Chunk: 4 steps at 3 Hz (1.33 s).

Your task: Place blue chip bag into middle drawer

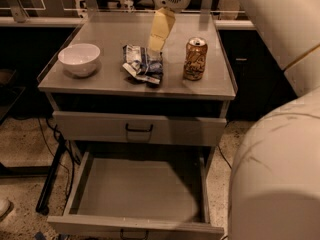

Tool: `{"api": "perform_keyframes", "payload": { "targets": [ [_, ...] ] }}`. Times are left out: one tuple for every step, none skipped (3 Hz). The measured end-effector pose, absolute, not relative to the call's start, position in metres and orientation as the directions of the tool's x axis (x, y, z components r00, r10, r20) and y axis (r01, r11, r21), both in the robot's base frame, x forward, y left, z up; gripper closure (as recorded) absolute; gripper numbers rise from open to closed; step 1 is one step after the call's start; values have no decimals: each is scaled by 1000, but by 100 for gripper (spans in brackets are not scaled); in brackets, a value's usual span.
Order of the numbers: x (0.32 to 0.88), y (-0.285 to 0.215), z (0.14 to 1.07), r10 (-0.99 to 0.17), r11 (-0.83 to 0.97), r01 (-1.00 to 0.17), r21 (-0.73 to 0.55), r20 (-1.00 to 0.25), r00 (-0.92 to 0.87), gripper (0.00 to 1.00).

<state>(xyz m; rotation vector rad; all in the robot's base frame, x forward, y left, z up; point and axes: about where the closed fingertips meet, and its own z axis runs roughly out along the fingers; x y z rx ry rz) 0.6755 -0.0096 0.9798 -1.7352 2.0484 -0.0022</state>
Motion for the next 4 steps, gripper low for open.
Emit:
{"api": "perform_keyframes", "payload": {
  "targets": [
    [688,4,962,-940,213,-938,-274,-321,-119,0],
    [712,22,936,-940,211,-950,-230,-314,-133,0],
    [727,31,920,-934,223,-955,-197,-322,-152,0],
    [738,34,902,-926,245,-955,-165,-333,-180,0]
  ]
}}
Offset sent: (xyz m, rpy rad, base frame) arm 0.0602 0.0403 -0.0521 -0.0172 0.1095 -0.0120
